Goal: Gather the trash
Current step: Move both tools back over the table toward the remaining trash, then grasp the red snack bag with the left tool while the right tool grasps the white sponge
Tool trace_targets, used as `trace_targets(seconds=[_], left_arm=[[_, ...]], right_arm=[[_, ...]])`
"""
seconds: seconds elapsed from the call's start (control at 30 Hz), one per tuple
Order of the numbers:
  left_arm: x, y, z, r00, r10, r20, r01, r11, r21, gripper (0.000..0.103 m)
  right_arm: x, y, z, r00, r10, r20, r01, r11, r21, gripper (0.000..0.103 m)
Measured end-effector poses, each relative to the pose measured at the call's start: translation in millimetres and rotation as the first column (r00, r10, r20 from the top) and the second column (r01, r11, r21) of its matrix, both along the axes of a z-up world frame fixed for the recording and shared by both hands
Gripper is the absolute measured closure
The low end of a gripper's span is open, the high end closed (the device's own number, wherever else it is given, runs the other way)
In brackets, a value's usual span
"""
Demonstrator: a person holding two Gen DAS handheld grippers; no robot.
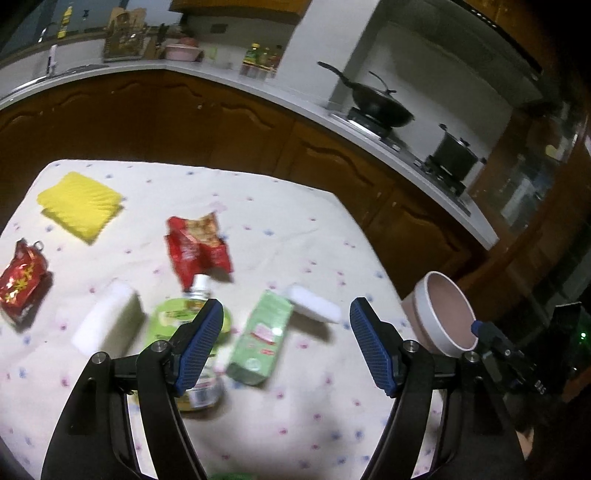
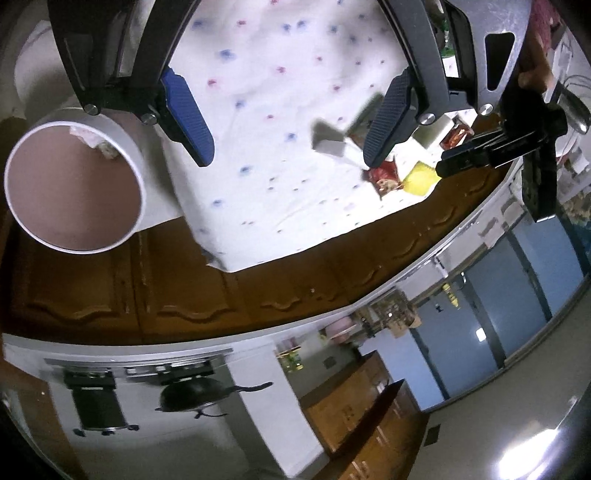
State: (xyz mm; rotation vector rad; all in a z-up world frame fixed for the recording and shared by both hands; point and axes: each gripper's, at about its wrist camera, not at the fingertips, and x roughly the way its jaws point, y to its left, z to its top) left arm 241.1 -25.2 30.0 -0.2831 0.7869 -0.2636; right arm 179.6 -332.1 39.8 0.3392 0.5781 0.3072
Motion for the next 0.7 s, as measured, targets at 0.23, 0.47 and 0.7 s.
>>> trace_targets(seconds=[0.23,0.47,0.7], left_arm=[[8,33,-5,0.998,0.065,-0.014,-0.065,0.998,0.01,0.03],[29,52,-10,0.993,0.105,-0.047,-0.102,0.993,0.054,0.03],[63,49,-21,0.992,0.096,-0.086,-0.086,0.99,0.109,0.03]], right_arm=[[9,32,-1,0.996,0.084,0.008,-0.083,0.995,-0.05,0.019],[23,74,-9,0.985,0.17,0.004,-0.168,0.974,-0.155,0.019],[47,103,-26,0.971,0.235,-0.037,-0.237,0.941,-0.242,0.022]])
